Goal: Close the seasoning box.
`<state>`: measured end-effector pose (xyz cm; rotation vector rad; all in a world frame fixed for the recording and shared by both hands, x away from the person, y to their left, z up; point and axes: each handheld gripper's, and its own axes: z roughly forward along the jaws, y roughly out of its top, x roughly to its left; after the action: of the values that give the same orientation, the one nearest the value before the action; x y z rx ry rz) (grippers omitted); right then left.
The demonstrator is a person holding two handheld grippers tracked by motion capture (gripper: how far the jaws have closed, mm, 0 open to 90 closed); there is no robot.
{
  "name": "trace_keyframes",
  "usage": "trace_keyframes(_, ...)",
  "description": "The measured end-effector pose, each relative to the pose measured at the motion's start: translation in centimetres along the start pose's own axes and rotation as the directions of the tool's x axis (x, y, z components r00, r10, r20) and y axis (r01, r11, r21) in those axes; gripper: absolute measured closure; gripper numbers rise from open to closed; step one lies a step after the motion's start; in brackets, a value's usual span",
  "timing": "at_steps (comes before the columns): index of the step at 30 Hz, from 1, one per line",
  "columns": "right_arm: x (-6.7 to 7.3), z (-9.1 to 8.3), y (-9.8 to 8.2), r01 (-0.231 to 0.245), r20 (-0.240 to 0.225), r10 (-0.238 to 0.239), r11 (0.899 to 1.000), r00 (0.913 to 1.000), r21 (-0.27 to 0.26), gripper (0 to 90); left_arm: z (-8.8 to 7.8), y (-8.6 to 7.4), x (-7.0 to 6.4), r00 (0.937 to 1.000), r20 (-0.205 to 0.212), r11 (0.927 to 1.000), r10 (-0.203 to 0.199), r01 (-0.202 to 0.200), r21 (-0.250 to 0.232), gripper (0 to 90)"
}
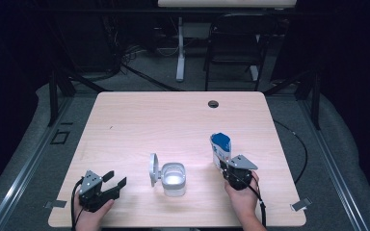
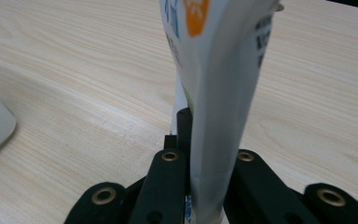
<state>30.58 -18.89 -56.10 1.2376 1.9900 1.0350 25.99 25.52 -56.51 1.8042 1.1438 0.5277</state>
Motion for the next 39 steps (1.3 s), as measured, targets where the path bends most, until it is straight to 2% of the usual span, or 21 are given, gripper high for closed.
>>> trace_keyframes(5,0.1,0.1,0.0,-0.015,-0.013,0.015,1.0,0.9998,-0.007,83.5,0.0,-0.1,0.0,1.0,-0.001,1.0,0.0,0.0,0.005,40.9)
trace_keyframes(11,-0.1,-0.2,0.0,-0.005,-0.022,0.005,1.0,0.9997,-0.004,77.0,0.2,-0.1,-0.1,1.0,-0.002,1.0,0.001,-0.001,-0.002,40.9)
trace_keyframes(13,-0.1,-0.3,-0.1,0.016,-0.016,-0.016,1.0,0.9997,-0.006,74.9,0.1,-0.1,-0.1,1.0,-0.003,1.0,0.003,-0.003,0.001,40.9)
trace_keyframes(16,0.0,-0.6,-0.4,-0.003,-0.023,0.003,1.0,0.9997,-0.021,70.3,0.1,0.0,-0.1,1.0,-0.001,1.0,0.005,-0.005,0.006,40.9)
trace_keyframes(20,0.0,-1.3,-0.6,0.033,-0.005,-0.033,0.999,0.9994,-0.024,66.0,0.1,0.0,-0.2,1.0,0.001,0.9999,0.008,-0.008,0.009,40.9)
trace_keyframes(23,0.1,-1.6,-0.7,0.055,-0.012,-0.056,0.998,0.9984,-0.04,63.6,0.2,0.0,-0.3,1.0,0.003,1.0,0.007,-0.007,0.004,40.9)
trace_keyframes(30,0.3,-2.4,-0.7,0.061,-0.008,-0.062,0.996,0.9981,-0.068,57.3,0.0,0.3,-0.5,1.0,0.005,1.0,0.008,-0.008,-0.002,40.9)
trace_keyframes(35,0.3,-2.7,-1.1,0.06,-0.028,-0.062,0.995,0.9977,-0.08,52.3,0.1,0.5,-0.8,0.9998,0.019,0.9999,0.011,-0.011,0.001,41.6)
trace_keyframes(39,0.3,-3.1,-1.7,0.057,-0.022,-0.059,0.995,0.998,-0.084,50.3,0.2,0.8,-1.2,0.9991,0.043,0.9999,0.003,-0.003,0.01,45.2)
